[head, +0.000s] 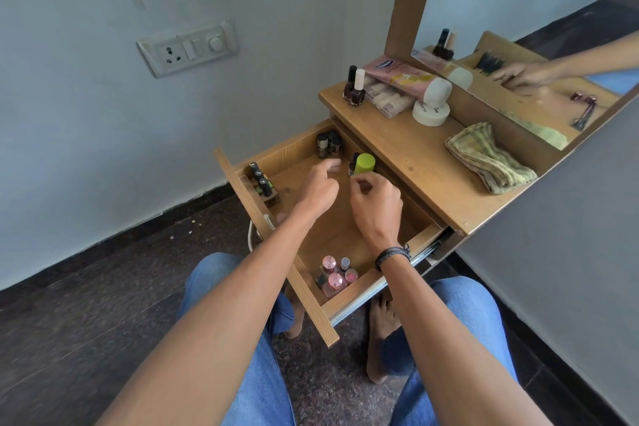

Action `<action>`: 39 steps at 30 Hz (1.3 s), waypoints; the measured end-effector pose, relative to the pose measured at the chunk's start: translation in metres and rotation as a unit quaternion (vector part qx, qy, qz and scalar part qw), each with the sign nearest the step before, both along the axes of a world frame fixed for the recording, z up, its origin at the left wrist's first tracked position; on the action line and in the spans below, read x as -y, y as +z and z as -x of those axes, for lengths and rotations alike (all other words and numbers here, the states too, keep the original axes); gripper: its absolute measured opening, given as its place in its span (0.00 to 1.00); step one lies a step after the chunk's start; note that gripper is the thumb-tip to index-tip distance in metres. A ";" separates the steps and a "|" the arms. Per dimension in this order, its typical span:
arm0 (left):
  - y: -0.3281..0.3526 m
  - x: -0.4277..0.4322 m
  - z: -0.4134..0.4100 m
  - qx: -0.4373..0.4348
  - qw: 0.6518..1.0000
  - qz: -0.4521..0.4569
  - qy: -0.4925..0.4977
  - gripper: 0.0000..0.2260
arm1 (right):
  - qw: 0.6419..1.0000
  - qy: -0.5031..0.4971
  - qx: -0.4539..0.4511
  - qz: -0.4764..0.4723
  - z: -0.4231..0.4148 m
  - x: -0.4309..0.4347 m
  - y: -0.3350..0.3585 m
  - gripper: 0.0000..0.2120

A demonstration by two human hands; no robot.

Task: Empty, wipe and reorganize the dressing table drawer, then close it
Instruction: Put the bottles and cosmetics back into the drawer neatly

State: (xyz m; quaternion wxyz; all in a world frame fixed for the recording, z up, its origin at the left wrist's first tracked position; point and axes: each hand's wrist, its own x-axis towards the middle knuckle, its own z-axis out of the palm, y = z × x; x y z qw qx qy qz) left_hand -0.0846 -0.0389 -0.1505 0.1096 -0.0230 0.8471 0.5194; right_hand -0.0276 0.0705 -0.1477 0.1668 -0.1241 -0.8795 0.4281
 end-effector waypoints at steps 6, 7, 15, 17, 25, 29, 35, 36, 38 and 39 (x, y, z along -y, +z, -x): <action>0.004 0.003 0.004 -0.049 0.996 -0.025 0.067 0.22 | 0.988 0.033 -0.149 -0.032 0.019 -0.013 0.038 0.06; 0.004 0.003 0.004 -0.051 0.995 -0.029 0.076 0.22 | 0.986 0.029 -0.159 -0.040 0.029 -0.017 0.047 0.07; 0.003 0.001 0.001 -0.115 0.991 0.000 0.064 0.23 | 0.995 0.022 -0.087 0.048 0.097 -0.050 0.073 0.04; 0.006 0.001 0.000 -0.131 0.989 -0.017 0.066 0.21 | 0.993 0.011 -0.093 0.073 0.105 -0.053 0.070 0.03; 0.029 0.006 0.027 -0.165 0.958 -0.161 0.169 0.19 | 0.994 0.052 -0.091 -0.031 0.133 -0.045 0.063 0.15; 0.051 0.002 0.066 -0.156 0.964 -0.176 0.127 0.20 | 0.990 0.075 -0.079 -0.088 0.141 -0.044 0.057 0.23; 0.073 -0.009 0.114 -0.121 0.988 -0.094 -0.004 0.21 | 0.980 0.092 -0.070 -0.161 0.154 -0.045 0.055 0.19; 0.074 -0.011 0.119 -0.118 0.989 -0.084 -0.012 0.21 | 0.980 0.091 -0.069 -0.165 0.155 -0.045 0.054 0.19; 0.078 -0.014 0.127 -0.115 0.991 -0.071 -0.022 0.21 | 0.979 0.086 -0.068 -0.173 0.157 -0.044 0.055 0.18; 0.078 -0.014 0.131 -0.112 0.991 -0.067 -0.027 0.21 | 0.979 0.084 -0.067 -0.175 0.158 -0.043 0.055 0.17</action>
